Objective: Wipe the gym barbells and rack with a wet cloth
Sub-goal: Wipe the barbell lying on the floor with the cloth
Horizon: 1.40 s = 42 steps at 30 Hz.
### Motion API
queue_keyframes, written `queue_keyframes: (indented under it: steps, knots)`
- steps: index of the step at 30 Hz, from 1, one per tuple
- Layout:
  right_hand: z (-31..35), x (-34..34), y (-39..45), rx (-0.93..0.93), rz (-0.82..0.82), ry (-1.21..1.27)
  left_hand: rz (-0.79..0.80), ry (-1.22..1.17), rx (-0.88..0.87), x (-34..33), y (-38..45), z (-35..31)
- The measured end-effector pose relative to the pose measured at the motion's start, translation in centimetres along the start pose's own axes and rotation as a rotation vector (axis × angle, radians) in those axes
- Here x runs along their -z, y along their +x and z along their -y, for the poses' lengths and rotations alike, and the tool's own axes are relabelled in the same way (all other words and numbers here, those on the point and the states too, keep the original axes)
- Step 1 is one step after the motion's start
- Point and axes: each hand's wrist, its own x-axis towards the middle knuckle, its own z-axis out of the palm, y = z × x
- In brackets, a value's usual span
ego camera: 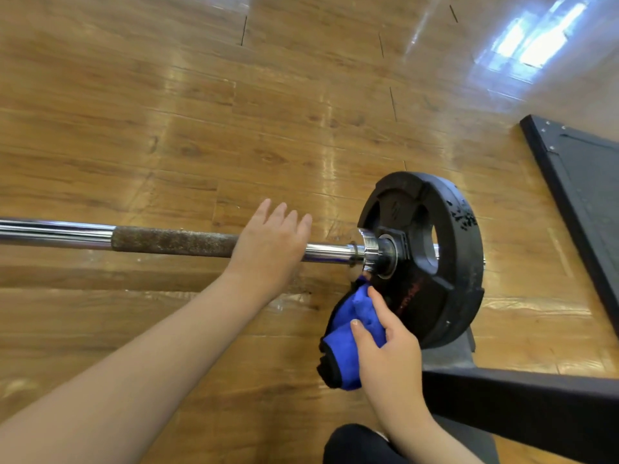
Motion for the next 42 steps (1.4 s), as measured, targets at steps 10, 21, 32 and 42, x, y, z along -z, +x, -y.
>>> queue_keyframes:
  steps: [10,21,32,42]
  knots:
    - [2.7,0.3,2.0,0.622,-0.116,-0.291,0.089,-0.061,-0.034,-0.1,2.2,-2.6]
    - [-3.7,-0.5,1.3,0.709,0.075,-0.635,0.526,-0.306,-0.055,2.3,4.7,-1.0]
    - [2.7,-1.5,4.5,0.82,-0.169,-0.839,0.458,-0.284,-0.037,2.7,3.7,-1.0]
    - [3.1,1.7,2.1,0.886,-0.059,-0.657,0.411,-0.24,-0.028,2.6,3.3,-1.2]
